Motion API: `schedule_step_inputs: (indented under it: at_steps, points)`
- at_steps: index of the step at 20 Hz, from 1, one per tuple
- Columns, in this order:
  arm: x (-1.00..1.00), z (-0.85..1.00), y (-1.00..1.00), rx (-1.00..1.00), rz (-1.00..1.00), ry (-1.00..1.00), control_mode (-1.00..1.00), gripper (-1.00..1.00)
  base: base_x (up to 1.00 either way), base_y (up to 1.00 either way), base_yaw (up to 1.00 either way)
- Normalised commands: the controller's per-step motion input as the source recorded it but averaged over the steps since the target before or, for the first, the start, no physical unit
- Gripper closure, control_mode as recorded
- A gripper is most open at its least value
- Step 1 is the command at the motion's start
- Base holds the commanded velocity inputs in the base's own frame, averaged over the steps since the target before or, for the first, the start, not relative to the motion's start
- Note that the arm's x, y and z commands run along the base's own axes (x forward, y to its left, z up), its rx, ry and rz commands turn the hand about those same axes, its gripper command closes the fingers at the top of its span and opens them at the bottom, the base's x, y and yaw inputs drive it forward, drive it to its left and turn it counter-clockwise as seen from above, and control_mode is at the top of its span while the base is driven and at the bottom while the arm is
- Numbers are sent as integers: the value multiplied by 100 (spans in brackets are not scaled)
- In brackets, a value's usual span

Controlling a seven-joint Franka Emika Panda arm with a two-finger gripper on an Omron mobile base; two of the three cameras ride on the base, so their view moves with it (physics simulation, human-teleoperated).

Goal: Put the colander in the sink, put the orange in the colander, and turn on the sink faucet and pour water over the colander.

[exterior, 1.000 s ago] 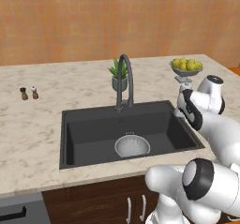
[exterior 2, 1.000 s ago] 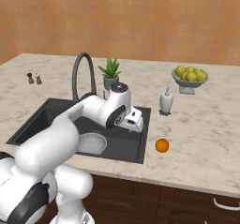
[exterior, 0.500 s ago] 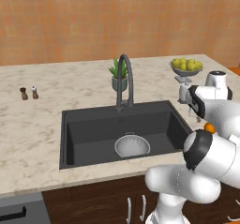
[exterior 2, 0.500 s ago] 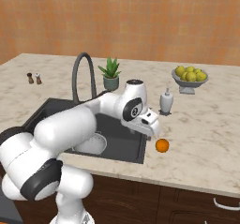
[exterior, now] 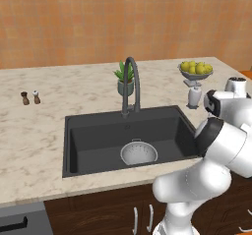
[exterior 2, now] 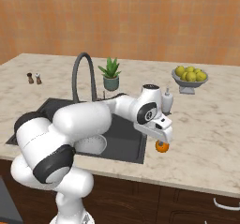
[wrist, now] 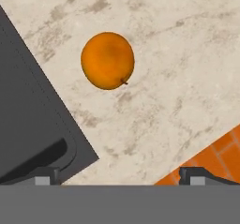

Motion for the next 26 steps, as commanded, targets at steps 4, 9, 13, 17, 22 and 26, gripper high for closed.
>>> schedule_step_inputs:
  at_steps: [4,9,13,17,22,26]
  points:
    - [0,-34,-18,0,0,0,-100,-100,0,0,0]
    - [4,-30,-11,0,0,0,-100,-100,0,0,0]
    - [19,-24,0,0,0,-1,-100,-100,0,0,0]
    - [21,-22,0,0,0,-2,-100,-100,0,0,0]
    - [24,-21,-4,0,0,-3,-100,-100,0,0,0]
    - [25,-21,-18,0,0,-2,-100,-100,0,0,0]
